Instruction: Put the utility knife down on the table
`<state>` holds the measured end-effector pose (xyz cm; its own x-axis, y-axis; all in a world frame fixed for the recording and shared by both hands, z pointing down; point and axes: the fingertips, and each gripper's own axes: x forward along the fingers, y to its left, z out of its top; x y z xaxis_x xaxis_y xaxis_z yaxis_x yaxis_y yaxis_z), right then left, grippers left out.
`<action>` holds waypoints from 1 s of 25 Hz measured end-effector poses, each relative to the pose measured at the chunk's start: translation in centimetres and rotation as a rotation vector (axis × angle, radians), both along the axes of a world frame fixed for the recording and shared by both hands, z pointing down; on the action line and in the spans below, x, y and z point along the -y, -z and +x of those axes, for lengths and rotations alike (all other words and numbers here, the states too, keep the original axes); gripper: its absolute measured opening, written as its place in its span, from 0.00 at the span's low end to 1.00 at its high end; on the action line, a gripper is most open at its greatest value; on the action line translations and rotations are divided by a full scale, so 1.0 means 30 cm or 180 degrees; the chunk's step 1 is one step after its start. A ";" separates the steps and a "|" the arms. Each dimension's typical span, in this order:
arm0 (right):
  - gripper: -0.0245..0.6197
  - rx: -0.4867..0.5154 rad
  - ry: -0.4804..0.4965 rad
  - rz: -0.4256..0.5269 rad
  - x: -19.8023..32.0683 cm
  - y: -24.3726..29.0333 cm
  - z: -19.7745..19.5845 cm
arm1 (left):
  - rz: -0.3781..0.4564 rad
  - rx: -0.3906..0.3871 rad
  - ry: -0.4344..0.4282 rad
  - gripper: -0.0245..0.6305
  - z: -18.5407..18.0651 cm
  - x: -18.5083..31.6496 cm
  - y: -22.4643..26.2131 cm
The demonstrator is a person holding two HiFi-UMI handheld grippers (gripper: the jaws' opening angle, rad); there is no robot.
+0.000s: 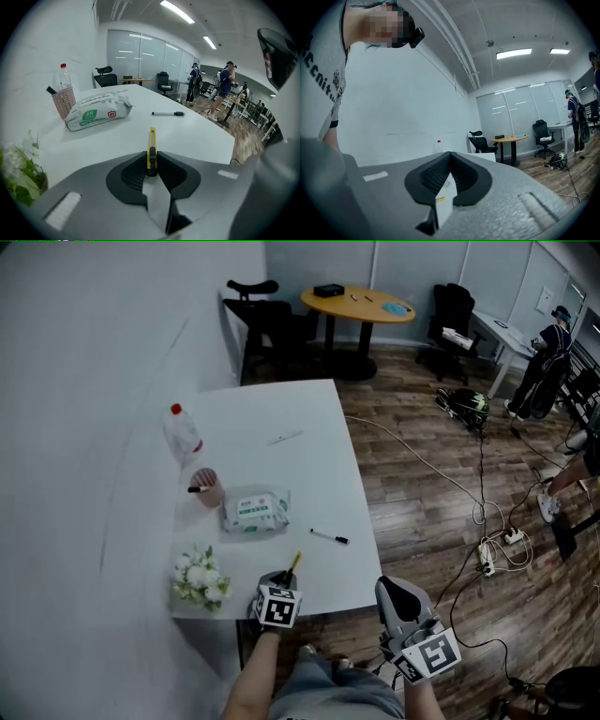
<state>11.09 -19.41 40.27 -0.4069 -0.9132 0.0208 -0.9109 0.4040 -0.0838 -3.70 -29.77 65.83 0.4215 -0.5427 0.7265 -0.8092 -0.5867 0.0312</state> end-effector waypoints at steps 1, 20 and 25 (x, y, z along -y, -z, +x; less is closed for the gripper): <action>0.03 -0.0001 -0.0003 -0.0008 -0.002 -0.005 0.000 | -0.0010 0.0011 -0.0004 0.16 0.000 -0.002 -0.008; 0.03 -0.0013 0.0000 -0.0019 -0.017 -0.003 -0.006 | 0.0000 -0.0062 -0.0021 0.17 -0.002 -0.009 -0.003; 0.03 -0.0011 0.0024 -0.0024 -0.023 -0.005 -0.015 | -0.0004 -0.0117 -0.0029 0.22 0.000 -0.018 0.000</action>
<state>10.65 -18.73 40.41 -0.4137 -0.9100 0.0292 -0.9082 0.4102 -0.0837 -3.70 -29.24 65.84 0.4528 -0.5379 0.7110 -0.8022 -0.5939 0.0615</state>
